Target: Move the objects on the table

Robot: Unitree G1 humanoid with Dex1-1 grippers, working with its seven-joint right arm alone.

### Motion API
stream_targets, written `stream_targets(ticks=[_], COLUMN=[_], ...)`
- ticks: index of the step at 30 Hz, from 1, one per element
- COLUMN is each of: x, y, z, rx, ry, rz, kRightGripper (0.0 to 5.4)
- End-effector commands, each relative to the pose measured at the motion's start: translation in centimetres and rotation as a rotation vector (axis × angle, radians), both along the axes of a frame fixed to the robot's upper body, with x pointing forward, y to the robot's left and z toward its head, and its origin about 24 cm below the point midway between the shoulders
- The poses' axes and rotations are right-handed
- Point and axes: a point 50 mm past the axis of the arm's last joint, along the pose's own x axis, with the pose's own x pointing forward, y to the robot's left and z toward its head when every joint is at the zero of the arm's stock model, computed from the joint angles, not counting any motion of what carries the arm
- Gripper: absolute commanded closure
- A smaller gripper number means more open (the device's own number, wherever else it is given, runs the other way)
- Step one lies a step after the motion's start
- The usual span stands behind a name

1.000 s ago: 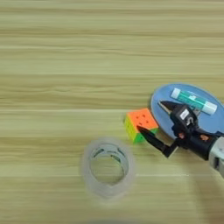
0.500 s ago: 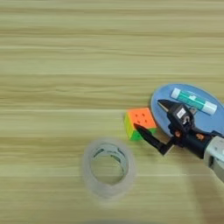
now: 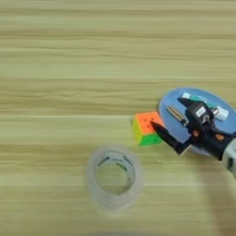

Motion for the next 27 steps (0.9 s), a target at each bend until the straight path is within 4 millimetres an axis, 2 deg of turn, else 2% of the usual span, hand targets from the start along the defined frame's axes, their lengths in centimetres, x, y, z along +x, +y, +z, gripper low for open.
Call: stream_targets(ticks=[1, 5, 9, 20, 27], x=[0.3, 0.0, 0.1, 0.9, 0.7], y=[1.0, 2.0, 2.8, 3.1, 3.4], z=[3.1, 3.3, 2.1, 0.6, -0.1], rx=[0.032, 0.101, 0.106, 0.083, 0.062], ry=[-0.138, -0.124, -0.070, -0.035, -0.014], rz=[0.046, 0.090, 0.107, 0.041, 0.039], kRightGripper=[0.02, 0.02, 0.02, 0.02, 0.02])
